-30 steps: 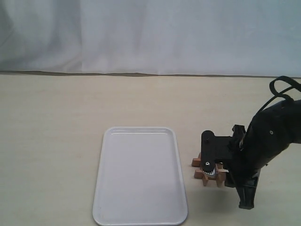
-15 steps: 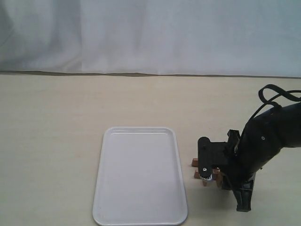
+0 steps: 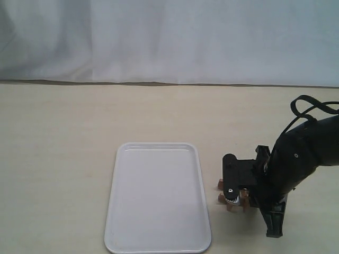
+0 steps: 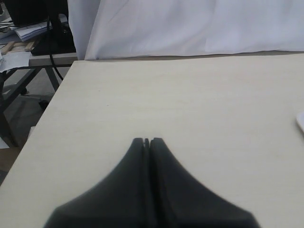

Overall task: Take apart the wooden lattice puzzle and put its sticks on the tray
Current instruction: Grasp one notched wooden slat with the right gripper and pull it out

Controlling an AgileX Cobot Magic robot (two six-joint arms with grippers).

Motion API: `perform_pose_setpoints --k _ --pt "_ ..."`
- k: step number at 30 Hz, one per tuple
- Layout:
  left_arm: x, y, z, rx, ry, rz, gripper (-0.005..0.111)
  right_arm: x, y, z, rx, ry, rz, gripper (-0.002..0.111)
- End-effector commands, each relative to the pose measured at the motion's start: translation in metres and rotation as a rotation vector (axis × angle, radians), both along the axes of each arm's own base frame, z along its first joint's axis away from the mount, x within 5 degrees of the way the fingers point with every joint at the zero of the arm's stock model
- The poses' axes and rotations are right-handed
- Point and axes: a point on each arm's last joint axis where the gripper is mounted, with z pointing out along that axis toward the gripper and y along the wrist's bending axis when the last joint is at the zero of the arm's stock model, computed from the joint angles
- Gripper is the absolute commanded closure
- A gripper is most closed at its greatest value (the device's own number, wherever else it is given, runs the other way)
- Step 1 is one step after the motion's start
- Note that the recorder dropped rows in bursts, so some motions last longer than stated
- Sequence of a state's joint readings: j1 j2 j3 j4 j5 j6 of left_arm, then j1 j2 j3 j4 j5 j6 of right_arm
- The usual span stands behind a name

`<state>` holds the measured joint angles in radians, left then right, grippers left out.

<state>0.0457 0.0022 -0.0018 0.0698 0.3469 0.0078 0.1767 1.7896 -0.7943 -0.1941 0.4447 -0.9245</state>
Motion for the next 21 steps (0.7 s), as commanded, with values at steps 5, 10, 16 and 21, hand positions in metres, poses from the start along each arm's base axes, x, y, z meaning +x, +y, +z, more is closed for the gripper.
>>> perform_pose_setpoints --k 5,10,16,21 --pt "0.0003 -0.0001 0.0010 -0.001 -0.017 -0.001 0.107 -0.0016 0.0002 -0.0002 -0.009 0.010 0.011 0.100" --pt "0.0003 -0.0001 0.0010 -0.001 -0.017 -0.001 0.107 -0.0036 0.0017 -0.0006 -0.016 0.030 0.016 0.100" --pt "0.0003 -0.0001 0.0010 -0.001 -0.017 -0.001 0.107 -0.0047 0.0013 -0.0007 -0.020 0.041 0.014 0.100" --pt "0.0003 -0.0001 0.0010 -0.001 -0.017 -0.001 0.107 -0.0044 0.0010 0.0014 -0.024 0.048 0.012 0.100"
